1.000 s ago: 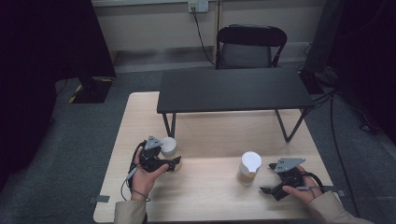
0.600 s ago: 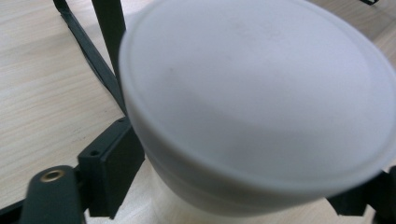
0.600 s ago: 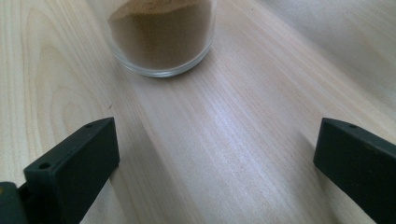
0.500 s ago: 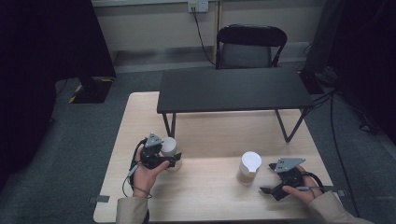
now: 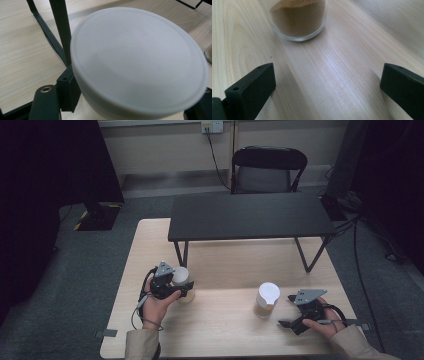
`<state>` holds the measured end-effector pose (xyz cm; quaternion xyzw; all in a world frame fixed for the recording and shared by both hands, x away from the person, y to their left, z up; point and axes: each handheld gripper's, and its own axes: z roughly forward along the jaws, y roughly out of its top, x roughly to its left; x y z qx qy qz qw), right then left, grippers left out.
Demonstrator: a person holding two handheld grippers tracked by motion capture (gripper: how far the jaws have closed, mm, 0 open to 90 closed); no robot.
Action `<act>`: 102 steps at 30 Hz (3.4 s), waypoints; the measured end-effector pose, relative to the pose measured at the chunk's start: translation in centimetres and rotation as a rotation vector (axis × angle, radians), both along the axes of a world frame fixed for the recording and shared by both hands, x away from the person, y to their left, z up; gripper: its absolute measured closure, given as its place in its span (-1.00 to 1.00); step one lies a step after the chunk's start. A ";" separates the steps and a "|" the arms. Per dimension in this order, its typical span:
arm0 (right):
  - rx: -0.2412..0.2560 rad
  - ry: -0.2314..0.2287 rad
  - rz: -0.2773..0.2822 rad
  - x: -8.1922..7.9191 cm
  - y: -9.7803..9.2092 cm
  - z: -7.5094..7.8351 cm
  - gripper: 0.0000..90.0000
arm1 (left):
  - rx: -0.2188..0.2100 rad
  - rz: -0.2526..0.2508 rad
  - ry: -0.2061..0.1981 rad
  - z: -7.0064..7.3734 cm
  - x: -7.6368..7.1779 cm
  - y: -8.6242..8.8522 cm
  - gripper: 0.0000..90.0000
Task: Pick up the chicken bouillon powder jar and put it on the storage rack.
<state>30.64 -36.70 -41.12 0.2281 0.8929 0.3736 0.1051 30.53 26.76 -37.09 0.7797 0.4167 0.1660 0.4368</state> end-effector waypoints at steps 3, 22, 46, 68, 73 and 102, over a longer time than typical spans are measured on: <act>0.000 0.000 0.000 0.0 0.0 0.0 -1.00 | 0.014 -0.005 -0.013 0.0 -0.2 -0.1 -0.30; 0.000 0.000 0.000 0.0 0.0 0.0 -1.00 | 0.040 -0.028 -0.017 0.6 -0.1 -1.0 -0.23; 0.000 0.000 0.000 0.0 0.0 0.0 -1.00 | 0.023 -0.126 -0.008 2.4 1.9 -4.4 -0.23; 0.000 0.000 0.000 0.0 0.0 0.0 -1.00 | 0.015 -0.210 -0.003 3.5 3.8 -7.6 -0.23; 0.000 0.000 0.000 0.0 0.0 0.0 -1.00 | 0.021 -0.228 -0.005 4.2 4.3 -8.3 -0.23; 0.000 0.000 0.000 0.0 0.0 0.0 -1.00 | 0.030 -0.327 -0.013 8.3 6.3 -11.9 -0.23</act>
